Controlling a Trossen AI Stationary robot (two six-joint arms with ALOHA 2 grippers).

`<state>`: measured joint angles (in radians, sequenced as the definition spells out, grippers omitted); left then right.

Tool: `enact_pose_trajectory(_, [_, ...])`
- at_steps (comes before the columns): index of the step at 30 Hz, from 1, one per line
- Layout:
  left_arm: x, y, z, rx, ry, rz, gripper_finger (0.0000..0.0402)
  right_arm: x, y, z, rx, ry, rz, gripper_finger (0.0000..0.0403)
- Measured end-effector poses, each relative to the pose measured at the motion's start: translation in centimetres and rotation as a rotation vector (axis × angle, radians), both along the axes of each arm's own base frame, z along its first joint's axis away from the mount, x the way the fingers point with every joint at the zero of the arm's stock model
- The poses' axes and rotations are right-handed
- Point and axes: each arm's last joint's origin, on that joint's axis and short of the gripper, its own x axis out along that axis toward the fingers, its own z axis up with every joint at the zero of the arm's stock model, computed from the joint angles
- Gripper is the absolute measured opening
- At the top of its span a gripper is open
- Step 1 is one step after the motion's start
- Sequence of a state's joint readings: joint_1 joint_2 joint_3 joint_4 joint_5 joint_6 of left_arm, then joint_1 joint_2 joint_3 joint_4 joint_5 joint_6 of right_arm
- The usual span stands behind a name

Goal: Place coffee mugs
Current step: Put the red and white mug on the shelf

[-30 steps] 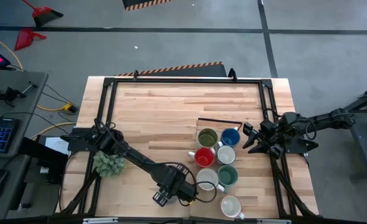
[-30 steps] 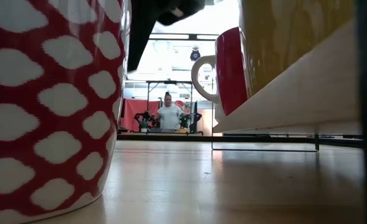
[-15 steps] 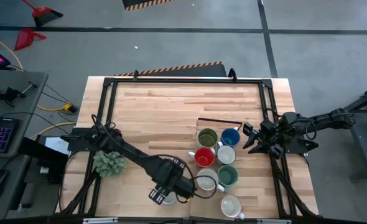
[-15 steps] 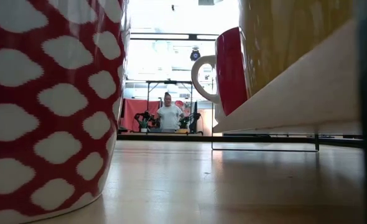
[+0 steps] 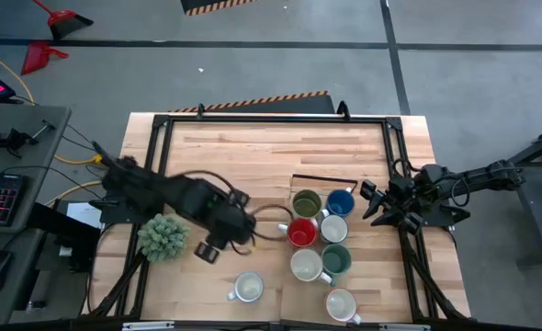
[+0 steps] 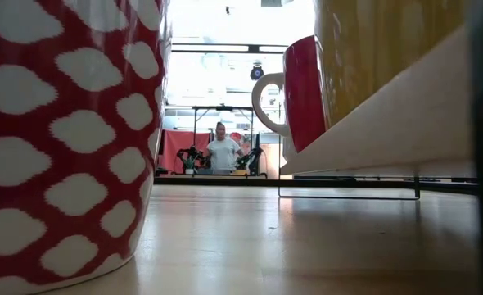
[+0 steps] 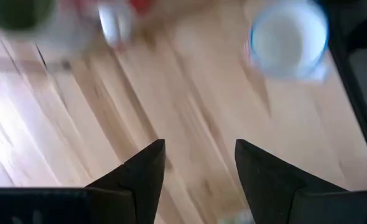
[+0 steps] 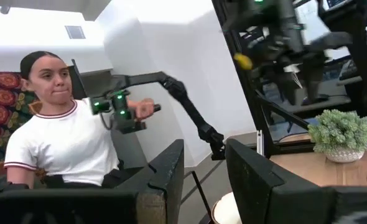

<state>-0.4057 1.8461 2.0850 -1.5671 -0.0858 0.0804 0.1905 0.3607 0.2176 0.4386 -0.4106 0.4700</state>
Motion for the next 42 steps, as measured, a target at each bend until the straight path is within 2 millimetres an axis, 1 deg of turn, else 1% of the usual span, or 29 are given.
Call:
enact_pose_trajectory(3, [-2.1,1.8,-1.2,-0.064,0.021,0.007,0.0184,0.0,0.0,0.1,0.000,-0.009,-0.002,0.0108])
enact_pose_trajectory(7, [-5.7,4.0,-3.9,-0.143,-0.045,0.032,0.0184,0.0,-0.1,0.2,0.007,-0.026,-0.028,0.0108])
enact_pose_trajectory(10, [-8.6,5.3,-6.0,-0.171,-0.091,0.077,0.0184,0.1,-0.3,0.3,0.029,-0.026,-0.094,0.0108])
enact_pose_trajectory(12, [-10.5,6.0,-7.0,-0.193,-0.141,0.086,0.0184,0.1,-0.4,0.3,0.040,-0.030,-0.161,0.0108])
enact_pose_trajectory(15, [-12.5,6.7,-8.5,-0.240,-0.265,0.073,0.0184,0.3,-0.7,0.7,0.051,-0.070,-0.273,0.0108])
enact_pose_trajectory(18, [-14.1,7.2,-10.0,-0.284,-0.410,0.042,0.0184,0.7,-0.8,2.2,0.039,-0.106,-0.360,0.0108])
enact_pose_trajectory(21, [-15.6,7.9,-12.0,-0.317,-0.518,0.036,0.0184,1.8,-0.7,4.6,0.029,-0.102,-0.393,0.0108])
enact_pose_trajectory(23, [-16.4,8.2,-13.2,-0.332,-0.569,0.040,0.0184,3.1,-0.5,6.2,0.009,-0.077,-0.396,0.0108])
enact_pose_trajectory(25, [-16.9,8.6,-13.7,-0.346,-0.623,0.044,0.0184,4.7,-0.2,7.8,-0.011,-0.028,-0.394,0.0108])
enact_pose_trajectory(29, [-17.3,9.0,-13.4,-0.341,-0.741,0.011,0.0184,8.7,0.7,10.4,-0.041,0.104,-0.343,0.0108])
enact_pose_trajectory(33, [-17.0,9.1,-12.9,-0.372,-0.839,-0.057,0.0184,13.1,2.0,12.6,-0.057,0.159,-0.204,0.0108])
enact_pose_trajectory(36, [-16.9,9.4,-13.4,-0.398,-0.836,-0.069,0.0184,16.1,3.2,13.6,-0.087,0.207,-0.111,0.0108])
enact_pose_trajectory(39, [-17.0,9.7,-14.4,-0.392,-0.798,-0.052,0.0184,18.6,4.5,13.9,-0.122,0.266,-0.090,0.0108])
enact_pose_trajectory(42, [-17.1,9.9,-14.6,-0.427,-0.796,-0.067,0.0184,20.8,5.7,14.5,-0.133,0.263,-0.071,0.0108])
